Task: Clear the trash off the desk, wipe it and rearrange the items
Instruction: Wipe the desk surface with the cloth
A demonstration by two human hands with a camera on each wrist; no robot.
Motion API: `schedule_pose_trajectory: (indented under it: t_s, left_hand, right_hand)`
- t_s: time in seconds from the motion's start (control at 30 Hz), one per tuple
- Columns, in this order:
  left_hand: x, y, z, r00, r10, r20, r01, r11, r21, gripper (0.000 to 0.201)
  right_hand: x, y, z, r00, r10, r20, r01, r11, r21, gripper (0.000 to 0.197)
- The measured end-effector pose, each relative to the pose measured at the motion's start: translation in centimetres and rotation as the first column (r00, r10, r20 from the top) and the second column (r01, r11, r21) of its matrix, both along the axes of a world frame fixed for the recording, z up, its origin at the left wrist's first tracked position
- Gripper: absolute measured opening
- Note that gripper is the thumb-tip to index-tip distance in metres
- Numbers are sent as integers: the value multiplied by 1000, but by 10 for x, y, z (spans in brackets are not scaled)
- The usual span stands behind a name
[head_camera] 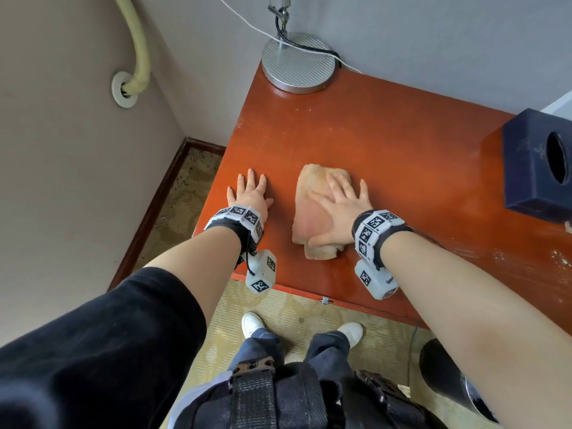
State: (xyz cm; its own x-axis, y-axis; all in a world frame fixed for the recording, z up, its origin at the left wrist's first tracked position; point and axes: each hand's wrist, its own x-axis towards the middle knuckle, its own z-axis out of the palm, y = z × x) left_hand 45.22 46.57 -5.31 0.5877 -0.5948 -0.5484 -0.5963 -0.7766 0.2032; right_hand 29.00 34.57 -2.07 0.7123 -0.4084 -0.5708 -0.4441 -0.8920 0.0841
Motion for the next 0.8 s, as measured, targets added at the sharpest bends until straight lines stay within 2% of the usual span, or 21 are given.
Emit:
schedule_pose_trajectory:
  t_s: [0.13, 0.43, 0.6, 0.8]
  left_hand:
    - [-3, 1, -3, 1000, 17, 11, -17, 1000, -2, 59]
    - [-21, 9, -8, 997, 27, 73, -23, 999, -45, 58]
    - [-36, 6, -7, 997, 14, 79, -7, 996, -84, 68]
    - [-57, -14, -6, 983, -185, 22, 186, 974, -127, 76]
  right_hand:
    - [3, -6, 5, 967, -253, -7, 252, 966, -64, 119]
    - [0, 14, 13, 842, -537, -49, 534, 843, -64, 117]
    - [-10, 32, 10, 884, -460, -77, 453, 886, -96, 114]
    - [-32, 47, 6, 960, -270, -75, 260, 958, -122, 114]
